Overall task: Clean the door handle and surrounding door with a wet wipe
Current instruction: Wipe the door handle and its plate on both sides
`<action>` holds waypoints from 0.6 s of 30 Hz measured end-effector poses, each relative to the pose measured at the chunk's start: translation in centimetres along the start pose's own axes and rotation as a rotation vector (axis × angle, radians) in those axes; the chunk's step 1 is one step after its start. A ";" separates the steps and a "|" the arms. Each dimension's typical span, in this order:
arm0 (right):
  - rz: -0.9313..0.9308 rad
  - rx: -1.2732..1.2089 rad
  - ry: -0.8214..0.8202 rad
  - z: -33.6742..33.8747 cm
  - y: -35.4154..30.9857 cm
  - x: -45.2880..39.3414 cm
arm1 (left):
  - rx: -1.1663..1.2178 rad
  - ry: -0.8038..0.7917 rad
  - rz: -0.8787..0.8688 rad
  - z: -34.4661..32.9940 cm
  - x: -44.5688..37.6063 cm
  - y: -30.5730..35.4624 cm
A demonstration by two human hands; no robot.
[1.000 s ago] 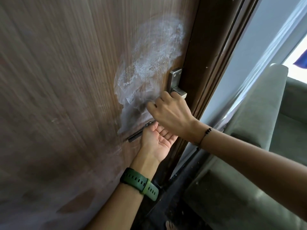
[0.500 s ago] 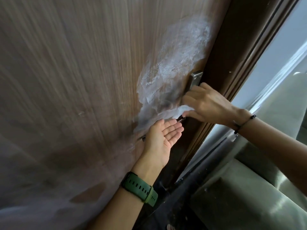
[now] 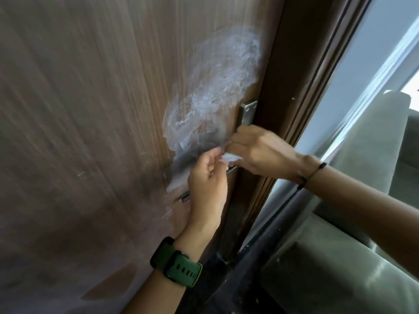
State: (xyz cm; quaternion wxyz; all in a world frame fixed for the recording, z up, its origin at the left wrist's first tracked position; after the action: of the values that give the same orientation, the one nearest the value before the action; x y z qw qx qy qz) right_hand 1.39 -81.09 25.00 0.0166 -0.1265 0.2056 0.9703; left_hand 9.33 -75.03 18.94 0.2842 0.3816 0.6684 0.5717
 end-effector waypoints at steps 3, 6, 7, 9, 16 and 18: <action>-0.099 -0.027 0.142 0.6 -2.5 -0.6 | 0.003 0.090 -0.019 0.5 0.1 0.0; -0.294 -0.332 0.282 0.2 -5.0 0.5 | -0.073 0.100 -0.113 2.2 1.2 0.7; -0.389 -0.445 0.333 -0.1 -5.5 1.5 | -0.144 0.078 -0.169 2.6 1.7 1.2; -0.691 -0.638 0.422 -1.3 -5.4 4.4 | -0.313 0.038 -0.272 2.6 2.2 1.9; -1.538 -2.210 1.184 -9.5 -1.4 6.6 | -0.772 0.011 -0.545 -1.6 0.6 4.9; -1.409 -2.412 1.456 -9.1 -0.2 4.9 | -0.854 0.008 -0.589 -2.4 0.3 5.1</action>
State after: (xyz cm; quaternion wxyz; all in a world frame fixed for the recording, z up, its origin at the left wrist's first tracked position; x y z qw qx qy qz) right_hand -1.16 -84.70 15.60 -0.2420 0.5526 0.7927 -0.0876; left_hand 8.10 -75.83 24.36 0.5609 0.0253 0.4558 0.6906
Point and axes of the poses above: each hand's wrist, its own x-axis away from the middle knuckle, its own z-axis out of the back of the hand, y = z × x, the point moved 6 cm from there along -x, towards the middle knuckle, and after that the axes turned 10 degrees about z, right-handed, at the moved point
